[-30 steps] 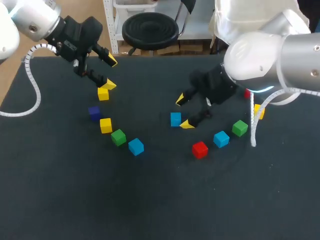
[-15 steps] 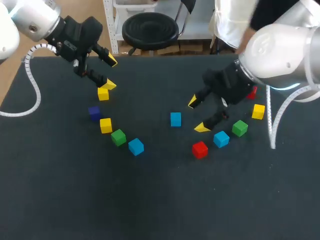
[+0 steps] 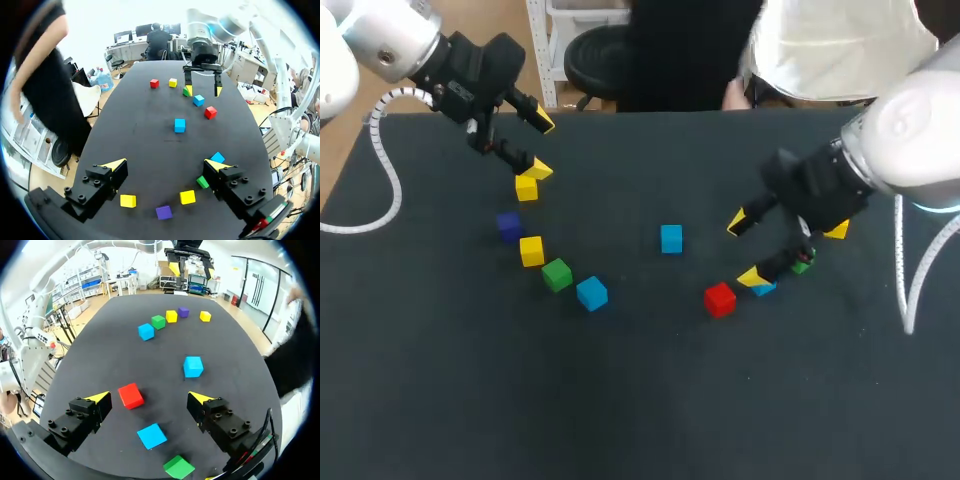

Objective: Place the blue cubes, place green cubes on the blue cubes, place the yellow cubes on the green cubes, then place the red cubes on the yellow cubes, and place purple cube on the red cubes.

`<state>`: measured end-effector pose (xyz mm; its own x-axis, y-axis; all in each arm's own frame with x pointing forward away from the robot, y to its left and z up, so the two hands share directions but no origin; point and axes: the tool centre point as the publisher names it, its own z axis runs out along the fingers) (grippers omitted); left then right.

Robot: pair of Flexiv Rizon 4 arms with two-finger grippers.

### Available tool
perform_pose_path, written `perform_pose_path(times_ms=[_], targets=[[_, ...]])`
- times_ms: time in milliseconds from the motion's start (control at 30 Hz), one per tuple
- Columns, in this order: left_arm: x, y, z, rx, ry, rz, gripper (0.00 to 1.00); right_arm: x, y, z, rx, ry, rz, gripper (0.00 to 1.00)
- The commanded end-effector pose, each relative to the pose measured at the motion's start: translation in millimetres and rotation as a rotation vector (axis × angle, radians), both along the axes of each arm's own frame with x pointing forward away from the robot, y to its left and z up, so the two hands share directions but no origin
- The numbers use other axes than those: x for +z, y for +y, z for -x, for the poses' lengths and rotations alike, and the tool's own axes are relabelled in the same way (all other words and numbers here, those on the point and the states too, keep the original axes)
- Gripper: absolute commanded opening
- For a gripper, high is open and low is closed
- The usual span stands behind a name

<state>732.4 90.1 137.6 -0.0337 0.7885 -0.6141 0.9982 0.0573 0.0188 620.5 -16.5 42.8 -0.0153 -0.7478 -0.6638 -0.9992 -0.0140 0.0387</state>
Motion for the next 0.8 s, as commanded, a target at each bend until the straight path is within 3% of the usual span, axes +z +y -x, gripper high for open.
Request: perform_pose_path(times_ms=[33,267,400,667,800], targets=[[0.6,-0.5,0.2,0.002,0.002,-0.004,1.0,0.3,0.0,3.5,-0.009,-0.01,0.002,1.0],[0.6,-0.5,0.2,0.002,0.002,-0.004,1.0,-1.1,-22.7,10.3,0.075,-0.02,0.033,1.0],[0.6,-0.5,0.2,0.002,0.002,-0.004,1.0,-1.2,-36.0,11.1,0.171,0.009,0.118,1.0],[0.6,-0.5,0.2,0.002,0.002,-0.004,1.0,-4.9,-39.2,6.2,0.292,-0.002,0.167,1.0],[0.6,-0.5,0.2,0.002,0.002,-0.004,1.0,-16.3,-35.4,7.9,0.384,0.033,0.19,1.0]])
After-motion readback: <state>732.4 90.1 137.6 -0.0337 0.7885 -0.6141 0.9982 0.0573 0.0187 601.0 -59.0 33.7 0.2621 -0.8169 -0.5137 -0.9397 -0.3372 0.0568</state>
